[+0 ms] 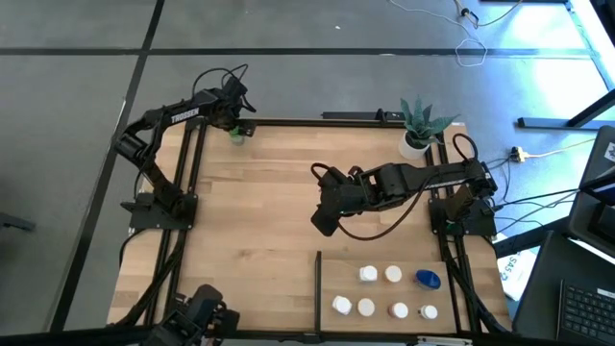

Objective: Pick and place medicine bottles onto shelf by color
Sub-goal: Move the green pill bottle from the top to the center

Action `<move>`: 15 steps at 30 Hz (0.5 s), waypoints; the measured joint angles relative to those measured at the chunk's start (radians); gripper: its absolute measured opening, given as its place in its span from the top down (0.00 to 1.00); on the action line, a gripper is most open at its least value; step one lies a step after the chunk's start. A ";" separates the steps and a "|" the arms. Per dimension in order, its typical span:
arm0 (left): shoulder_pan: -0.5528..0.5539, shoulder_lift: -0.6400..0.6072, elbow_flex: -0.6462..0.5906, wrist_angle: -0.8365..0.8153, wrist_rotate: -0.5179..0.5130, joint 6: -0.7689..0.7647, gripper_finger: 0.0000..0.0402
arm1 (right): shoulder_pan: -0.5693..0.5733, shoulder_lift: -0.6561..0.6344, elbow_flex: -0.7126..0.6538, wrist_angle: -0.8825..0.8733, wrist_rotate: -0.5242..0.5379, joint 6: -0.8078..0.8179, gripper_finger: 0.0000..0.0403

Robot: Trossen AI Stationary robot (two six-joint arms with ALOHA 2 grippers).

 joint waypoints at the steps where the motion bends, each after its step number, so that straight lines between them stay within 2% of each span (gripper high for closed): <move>1: 0.000 0.000 0.000 -0.001 0.000 0.003 0.36 | 0.000 0.000 0.000 0.000 0.000 0.001 0.44; 8: -0.020 -0.001 0.002 -0.009 -0.004 0.049 0.47 | 0.000 0.000 0.000 0.000 0.000 0.000 0.44; 15: -0.053 -0.003 0.002 -0.038 -0.003 0.085 0.47 | 0.000 0.000 0.000 0.000 0.000 0.000 0.44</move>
